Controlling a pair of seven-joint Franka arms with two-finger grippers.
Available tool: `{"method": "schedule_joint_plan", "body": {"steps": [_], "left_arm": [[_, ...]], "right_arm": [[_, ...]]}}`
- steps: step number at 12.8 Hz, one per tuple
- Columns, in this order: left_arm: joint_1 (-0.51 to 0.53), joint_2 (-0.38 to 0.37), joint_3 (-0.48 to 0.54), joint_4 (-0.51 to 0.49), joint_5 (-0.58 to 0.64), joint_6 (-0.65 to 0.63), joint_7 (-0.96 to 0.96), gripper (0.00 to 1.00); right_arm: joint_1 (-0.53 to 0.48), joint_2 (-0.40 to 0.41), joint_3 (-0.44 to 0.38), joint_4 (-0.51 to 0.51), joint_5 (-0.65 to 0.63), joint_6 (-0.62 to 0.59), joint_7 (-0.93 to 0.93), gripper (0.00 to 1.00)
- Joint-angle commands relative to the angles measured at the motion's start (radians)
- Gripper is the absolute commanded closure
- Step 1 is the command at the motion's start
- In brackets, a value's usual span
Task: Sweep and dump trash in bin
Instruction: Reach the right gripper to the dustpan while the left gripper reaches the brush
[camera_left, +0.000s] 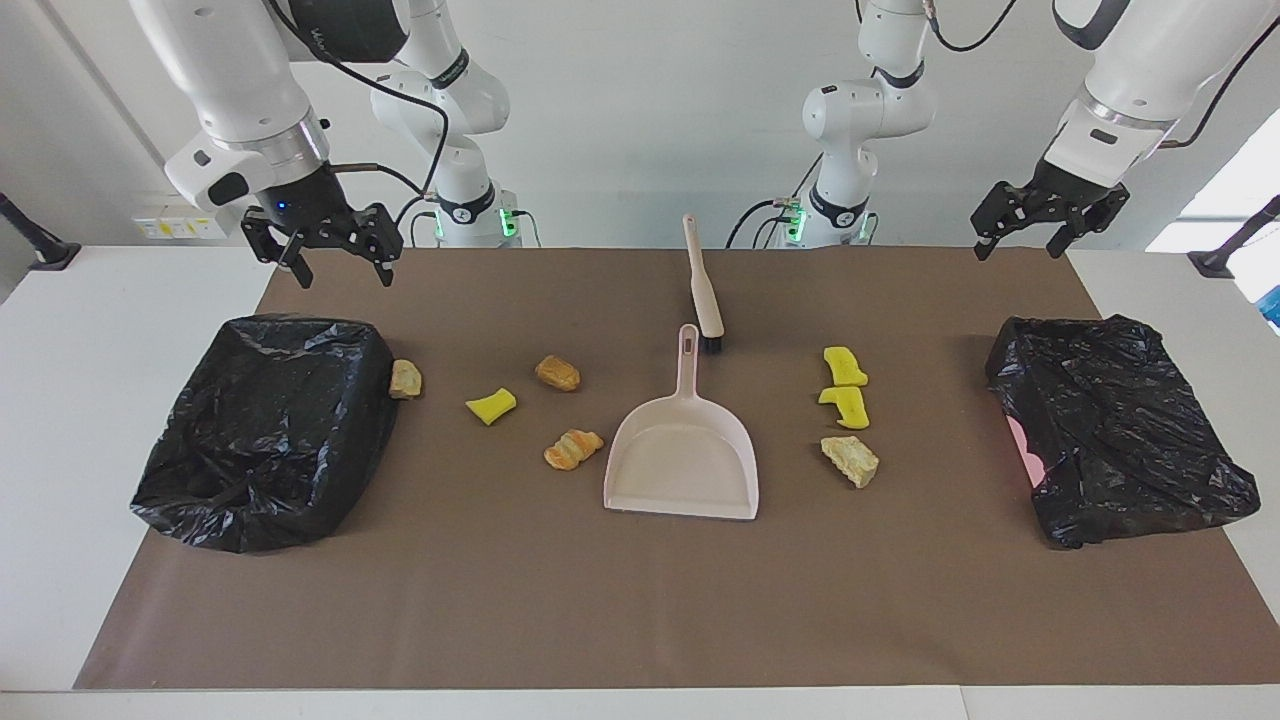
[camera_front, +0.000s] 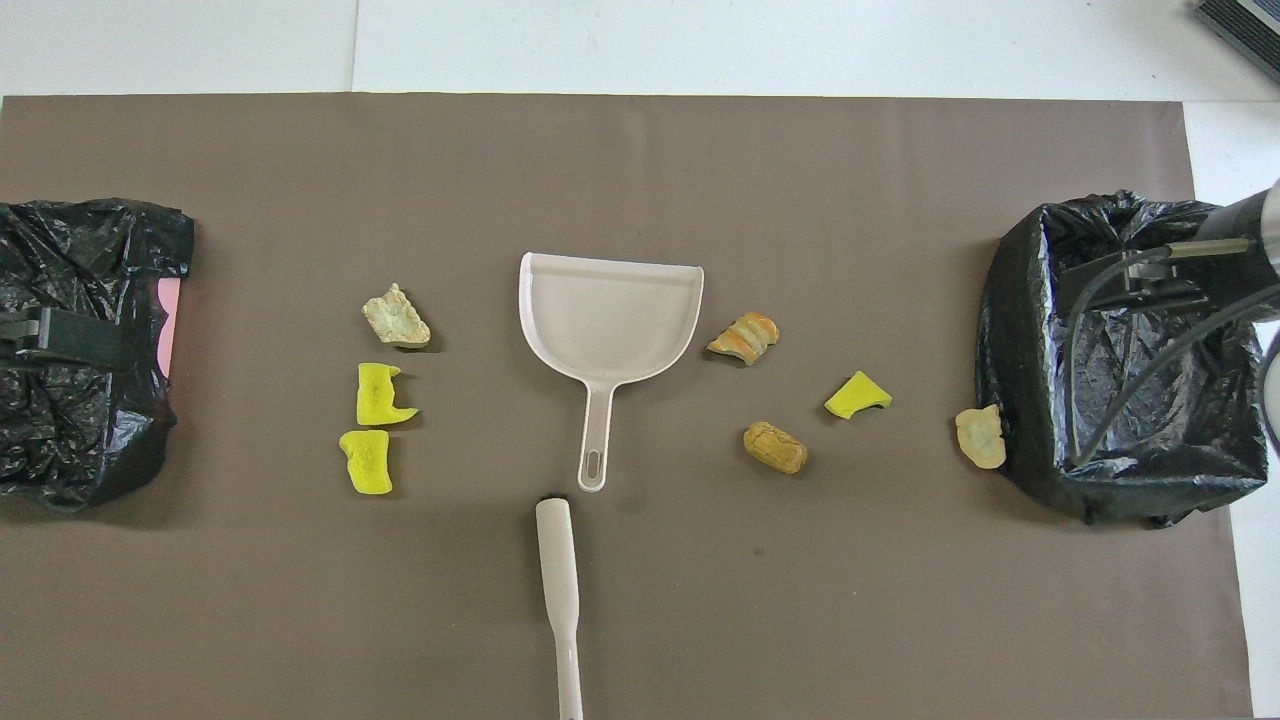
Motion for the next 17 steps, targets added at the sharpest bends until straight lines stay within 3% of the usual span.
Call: {"method": "schedule_joint_plan", "body": {"steps": [1, 6, 8, 13, 17], "left_arm": [[0.011, -0.028, -0.003, -0.028, -0.005, -0.005, -0.001, 0.0], [-0.005, -0.039, -0.008, -0.053, -0.014, 0.002, -0.005, 0.0], [-0.015, -0.103, -0.013, -0.147, -0.015, 0.013, -0.011, 0.0], [-0.15, -0.288, -0.014, -0.423, -0.017, 0.03, -0.014, 0.0], [-0.277, -0.318, -0.014, -0.514, -0.069, 0.038, -0.133, 0.0]], "right_arm": [[0.016, 0.03, 0.005, -0.009, 0.018, 0.028, 0.044, 0.0], [0.085, 0.076, 0.006, -0.057, 0.031, 0.139, 0.117, 0.0], [0.105, 0.109, 0.007, -0.055, 0.08, 0.169, 0.145, 0.0], [0.23, 0.185, 0.006, -0.052, 0.064, 0.272, 0.255, 0.0], [0.324, 0.249, 0.007, -0.041, 0.062, 0.329, 0.432, 0.0]]}}
